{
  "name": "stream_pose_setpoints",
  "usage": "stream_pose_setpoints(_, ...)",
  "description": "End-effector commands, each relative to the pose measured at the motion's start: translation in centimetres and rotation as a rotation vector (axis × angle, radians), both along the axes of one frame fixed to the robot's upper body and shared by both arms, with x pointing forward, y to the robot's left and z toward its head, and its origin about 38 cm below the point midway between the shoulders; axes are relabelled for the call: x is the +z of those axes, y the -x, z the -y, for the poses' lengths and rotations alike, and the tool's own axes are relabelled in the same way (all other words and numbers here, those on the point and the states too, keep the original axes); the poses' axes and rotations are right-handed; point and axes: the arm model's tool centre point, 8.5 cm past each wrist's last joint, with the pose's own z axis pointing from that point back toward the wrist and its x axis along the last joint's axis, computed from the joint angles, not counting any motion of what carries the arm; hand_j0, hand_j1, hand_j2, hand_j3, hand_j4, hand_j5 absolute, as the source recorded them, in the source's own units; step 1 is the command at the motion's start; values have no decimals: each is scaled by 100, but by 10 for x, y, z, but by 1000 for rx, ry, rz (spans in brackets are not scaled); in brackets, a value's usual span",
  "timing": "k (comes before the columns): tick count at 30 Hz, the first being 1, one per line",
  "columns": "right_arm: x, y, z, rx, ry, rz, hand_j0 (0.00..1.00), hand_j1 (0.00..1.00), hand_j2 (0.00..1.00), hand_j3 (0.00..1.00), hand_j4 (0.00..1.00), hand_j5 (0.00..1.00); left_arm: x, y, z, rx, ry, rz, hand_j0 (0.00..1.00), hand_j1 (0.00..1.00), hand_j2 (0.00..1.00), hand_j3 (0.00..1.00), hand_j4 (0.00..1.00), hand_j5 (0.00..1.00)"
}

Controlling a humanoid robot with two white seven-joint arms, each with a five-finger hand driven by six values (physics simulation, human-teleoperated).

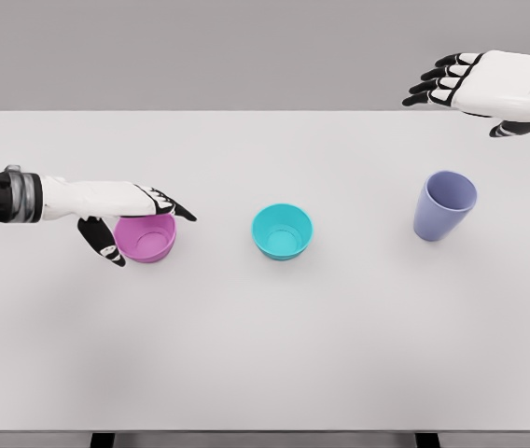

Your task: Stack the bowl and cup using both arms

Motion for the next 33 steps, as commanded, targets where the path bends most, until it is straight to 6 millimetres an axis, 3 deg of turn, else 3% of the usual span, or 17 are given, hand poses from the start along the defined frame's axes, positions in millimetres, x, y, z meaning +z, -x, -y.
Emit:
stream_pose_setpoints(1, 0, 0, 1, -3, -4, 0, 100, 100, 100, 100, 100, 100, 0, -1, 0, 5, 3, -1, 100, 100, 100, 100, 100, 100)
stream_pose_setpoints(33, 0, 0, 0, -1, -5, 0, 100, 100, 100, 100, 100, 100, -11, -10, -4, 34, -10, -12, 100, 100, 100, 100, 100, 100)
